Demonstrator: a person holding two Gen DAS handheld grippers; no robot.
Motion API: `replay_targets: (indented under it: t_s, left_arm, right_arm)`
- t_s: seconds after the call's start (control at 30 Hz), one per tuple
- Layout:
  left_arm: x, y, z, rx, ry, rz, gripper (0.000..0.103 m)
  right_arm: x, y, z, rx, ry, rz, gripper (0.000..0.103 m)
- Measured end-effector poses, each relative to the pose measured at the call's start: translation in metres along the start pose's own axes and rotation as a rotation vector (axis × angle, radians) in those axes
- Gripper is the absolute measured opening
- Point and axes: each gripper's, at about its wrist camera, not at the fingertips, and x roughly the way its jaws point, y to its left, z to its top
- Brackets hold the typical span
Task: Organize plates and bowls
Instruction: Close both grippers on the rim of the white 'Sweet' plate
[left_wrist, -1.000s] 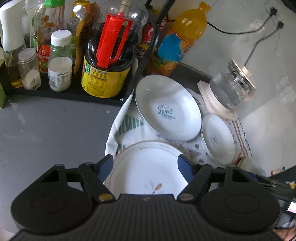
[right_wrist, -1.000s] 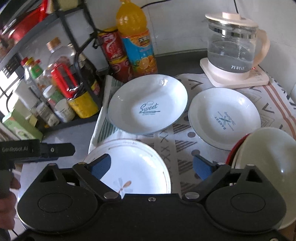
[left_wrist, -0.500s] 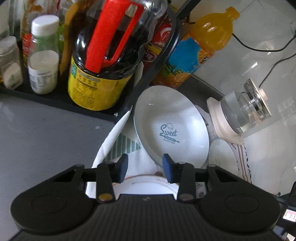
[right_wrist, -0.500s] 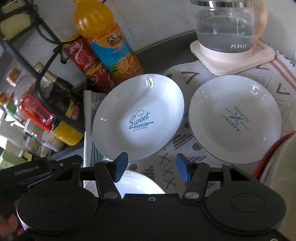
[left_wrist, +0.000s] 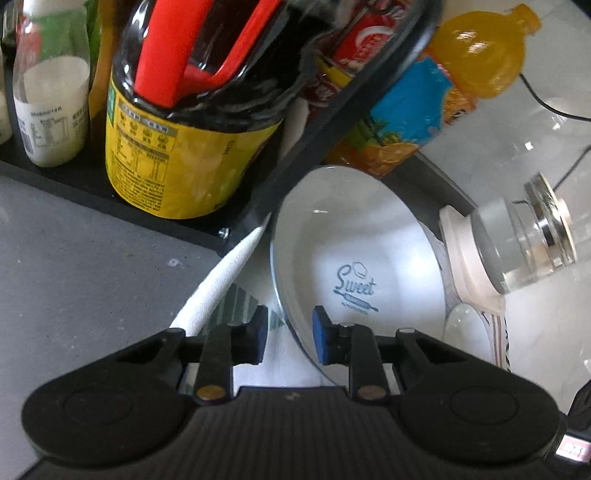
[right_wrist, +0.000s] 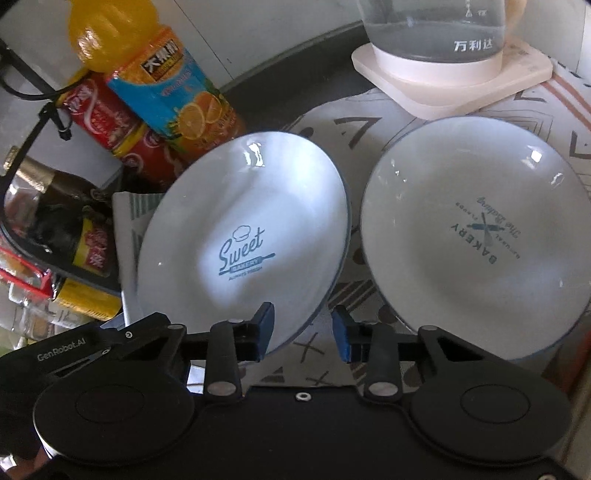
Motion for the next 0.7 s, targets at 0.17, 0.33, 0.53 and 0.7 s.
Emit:
replay_targets:
  t_s: [0.17,0.33,0.53,0.7]
  left_arm:
    - [0.013,0.005,0.002,-0.033,0.0,0.008,0.016]
    - [0.021,0.005,0.002,-0.045,-0.003,0.001,0.013]
    - [0.018,-0.002,0.0,-0.024,-0.018,-0.009,0.008]
    - [0.007,-0.008,-0.003,-0.004,-0.015,-0.015,0.009]
  right_arm:
    - [0.011,0.001,0.002,0.003,0.006,-0.001,0.029]
    - [0.025,-0.001,0.003,0.023,0.016,-0.014,0.022]
    - [0.018,-0.002,0.001,0.018,-0.031,-0.009,0.016]
    - [0.001,0.004,-0.003,-0.031,-0.069,-0.006,0.014]
